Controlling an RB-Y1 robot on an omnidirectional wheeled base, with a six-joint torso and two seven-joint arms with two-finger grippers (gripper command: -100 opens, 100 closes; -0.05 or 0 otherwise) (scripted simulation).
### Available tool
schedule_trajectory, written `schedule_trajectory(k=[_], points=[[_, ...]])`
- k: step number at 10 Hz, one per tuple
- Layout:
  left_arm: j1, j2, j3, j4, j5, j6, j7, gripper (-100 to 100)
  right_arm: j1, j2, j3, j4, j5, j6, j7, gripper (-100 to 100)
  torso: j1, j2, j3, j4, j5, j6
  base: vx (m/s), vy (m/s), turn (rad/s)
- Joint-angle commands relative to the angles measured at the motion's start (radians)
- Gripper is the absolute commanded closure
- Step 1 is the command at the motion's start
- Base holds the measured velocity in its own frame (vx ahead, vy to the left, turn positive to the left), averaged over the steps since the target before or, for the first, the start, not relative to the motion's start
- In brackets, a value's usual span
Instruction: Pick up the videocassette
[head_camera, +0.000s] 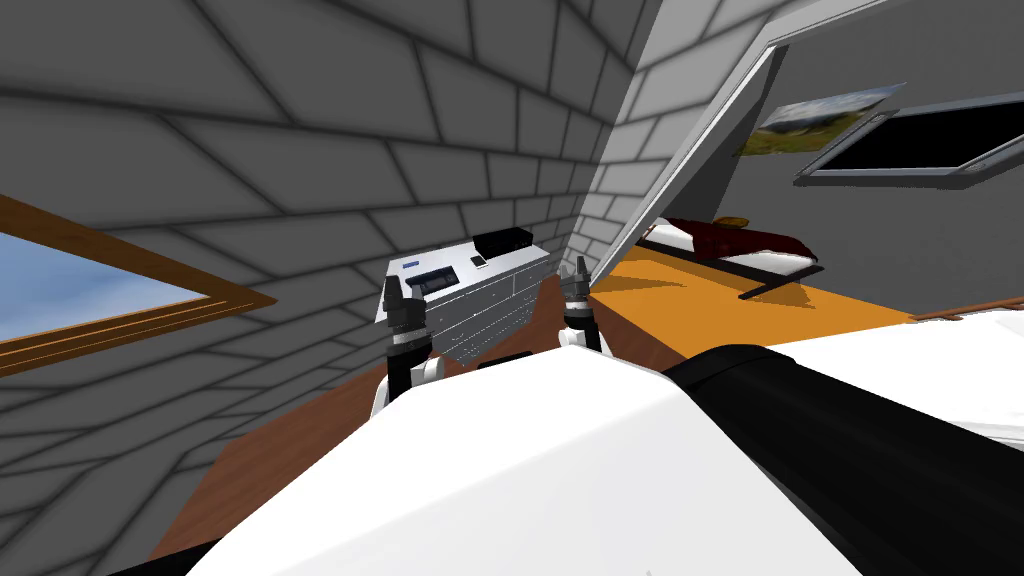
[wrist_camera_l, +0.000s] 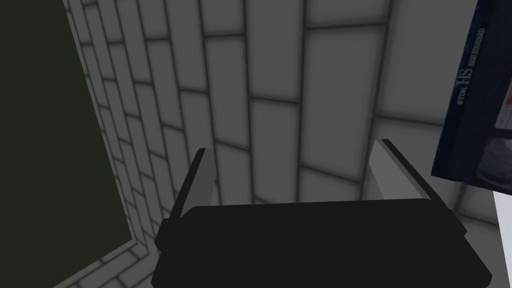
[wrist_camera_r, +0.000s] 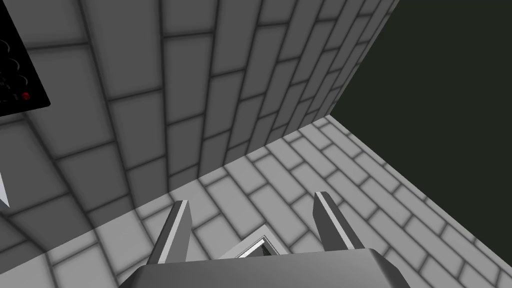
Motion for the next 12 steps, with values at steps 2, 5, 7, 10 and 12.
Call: schedule_trajectory(k=[2,5,7,10,12], points=[[-0.049,0.057,0.007,0.014,0.013,0.026,0.0,-100,0.0,0.0,0.0,0.0,0.0,0.0,0.0,0,0.0,0.0,0.0,0.0,0.0,0.0,0.005,-0.006,-0.058],[-0.147,0.143,0.023,0.055,0.044,0.093,0.001,-100,0.0,0.0,0.0,0.0,0.0,0.0,0.0,0,-0.001,-0.001,0.0,0.0,0.0,0.0,0.0,-0.02,-0.088],[-0.202,0.172,0.029,0.075,0.057,0.124,0.001,-100,0.0,0.0,0.0,0.0,0.0,0.0,0.0,0,-0.001,0.0,0.0,0.0,0.0,0.0,-0.005,-0.022,-0.042],[-0.266,0.202,0.037,0.099,0.071,0.16,0.0,-100,0.0,0.0,0.0,0.0,0.0,0.0,0.0,0,-0.002,0.0,0.0,0.0,0.0,0.0,-0.012,-0.023,-0.047],[-0.325,0.231,0.044,0.126,0.087,0.201,-0.001,-100,0.0,0.0,0.0,0.0,0.0,0.0,0.0,0,-0.002,0.0,0.0,0.0,0.0,0.0,-0.014,-0.026,-0.066]])
